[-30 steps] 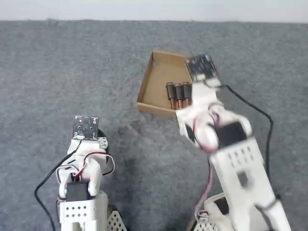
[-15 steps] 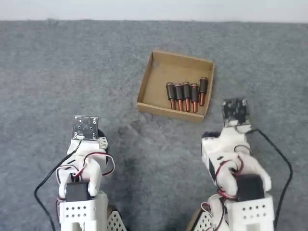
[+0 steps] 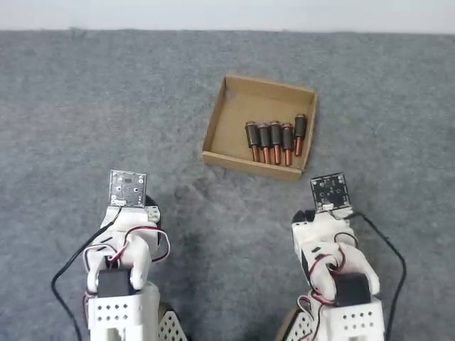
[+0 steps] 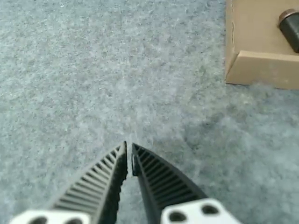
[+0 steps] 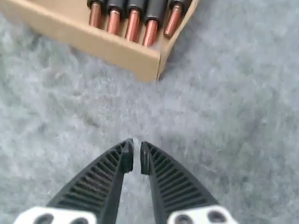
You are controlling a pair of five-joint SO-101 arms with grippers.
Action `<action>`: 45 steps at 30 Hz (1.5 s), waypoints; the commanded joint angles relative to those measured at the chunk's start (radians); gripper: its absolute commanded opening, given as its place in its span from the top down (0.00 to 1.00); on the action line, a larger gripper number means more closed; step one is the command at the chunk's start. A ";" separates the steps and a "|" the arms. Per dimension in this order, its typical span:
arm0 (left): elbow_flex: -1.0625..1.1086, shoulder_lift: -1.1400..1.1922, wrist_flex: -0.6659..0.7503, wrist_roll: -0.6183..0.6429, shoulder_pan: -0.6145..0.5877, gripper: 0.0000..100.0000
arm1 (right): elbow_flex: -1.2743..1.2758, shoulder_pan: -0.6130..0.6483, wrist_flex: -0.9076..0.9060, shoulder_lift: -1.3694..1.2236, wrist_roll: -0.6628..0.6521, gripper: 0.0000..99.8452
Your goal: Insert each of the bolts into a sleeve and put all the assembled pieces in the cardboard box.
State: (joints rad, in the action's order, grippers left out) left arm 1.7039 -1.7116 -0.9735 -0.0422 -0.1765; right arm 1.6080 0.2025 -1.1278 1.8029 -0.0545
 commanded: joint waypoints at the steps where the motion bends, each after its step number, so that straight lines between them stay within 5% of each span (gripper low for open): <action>1: -0.013 -0.005 -0.006 -0.009 0.006 0.99 | -0.026 0.004 -0.004 0.008 -0.008 0.99; 16: -0.013 -0.011 -0.063 -0.005 0.000 0.99 | 0.077 0.004 -0.050 0.012 -0.009 0.99; 24: -0.033 -0.012 -0.250 -0.008 0.026 0.99 | 0.077 -0.001 -0.168 0.012 -0.014 0.99; 45: -0.033 -0.012 -0.247 -0.008 0.028 0.99 | 0.077 -0.001 -0.185 0.012 -0.014 0.99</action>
State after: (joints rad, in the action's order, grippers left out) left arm 1.7039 -1.7116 -1.2175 -0.0422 -0.1488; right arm 1.6648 0.2071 -1.3057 1.7998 -0.0545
